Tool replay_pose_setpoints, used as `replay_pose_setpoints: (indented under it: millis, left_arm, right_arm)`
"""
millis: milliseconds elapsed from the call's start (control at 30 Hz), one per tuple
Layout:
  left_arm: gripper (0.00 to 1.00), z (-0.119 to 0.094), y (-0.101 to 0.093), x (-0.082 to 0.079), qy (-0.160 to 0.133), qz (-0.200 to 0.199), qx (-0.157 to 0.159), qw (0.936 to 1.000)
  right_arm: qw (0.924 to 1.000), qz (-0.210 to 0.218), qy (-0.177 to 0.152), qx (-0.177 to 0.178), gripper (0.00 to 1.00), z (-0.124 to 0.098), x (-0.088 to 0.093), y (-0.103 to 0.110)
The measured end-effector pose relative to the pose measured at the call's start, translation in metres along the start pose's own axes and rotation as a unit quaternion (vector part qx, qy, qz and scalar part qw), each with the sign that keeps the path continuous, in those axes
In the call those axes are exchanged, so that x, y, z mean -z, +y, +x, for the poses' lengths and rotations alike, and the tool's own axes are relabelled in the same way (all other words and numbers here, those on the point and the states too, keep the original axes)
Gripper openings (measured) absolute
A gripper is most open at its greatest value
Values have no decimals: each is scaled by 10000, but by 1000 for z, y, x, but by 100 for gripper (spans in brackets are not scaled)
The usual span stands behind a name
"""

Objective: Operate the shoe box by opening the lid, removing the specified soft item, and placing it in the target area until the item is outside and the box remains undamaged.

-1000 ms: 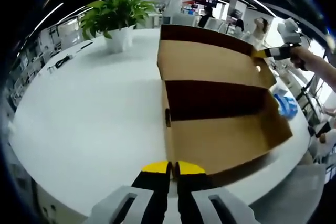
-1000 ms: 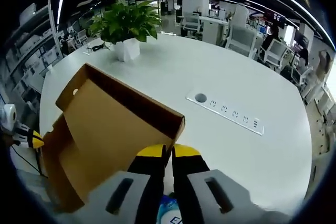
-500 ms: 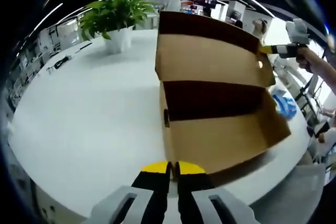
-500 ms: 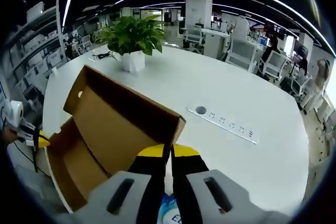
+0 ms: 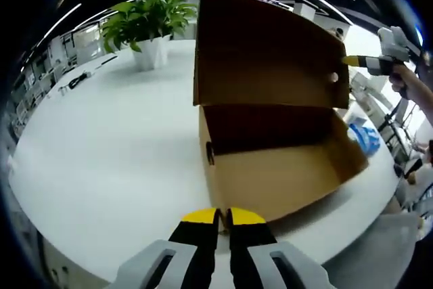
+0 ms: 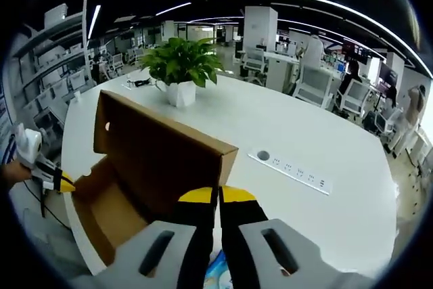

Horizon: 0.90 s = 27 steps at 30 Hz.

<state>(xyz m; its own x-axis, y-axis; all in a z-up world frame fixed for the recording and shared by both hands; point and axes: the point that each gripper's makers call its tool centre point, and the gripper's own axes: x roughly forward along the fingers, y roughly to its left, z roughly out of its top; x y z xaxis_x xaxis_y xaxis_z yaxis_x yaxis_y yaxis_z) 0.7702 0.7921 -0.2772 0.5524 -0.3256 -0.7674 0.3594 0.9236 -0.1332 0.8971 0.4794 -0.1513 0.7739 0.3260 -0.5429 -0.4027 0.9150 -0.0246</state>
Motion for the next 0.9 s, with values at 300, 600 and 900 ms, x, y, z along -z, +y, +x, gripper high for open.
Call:
replay_pose_setpoints:
  millis: [300, 600, 900]
  left_arm:
    - [4, 0, 0, 0, -36, 80, 18, 10000]
    - [5, 0, 0, -1, -75, 104, 33, 9999]
    - [5, -3, -3, 0, -156, 62, 67, 9998]
  right_arm:
    - [9996, -194, -183, 63, 0, -15, 5, 9]
    - [9989, -332, -322, 103, 0, -30, 12, 19]
    - [9978, -489, -436, 88, 1, -44, 23, 32]
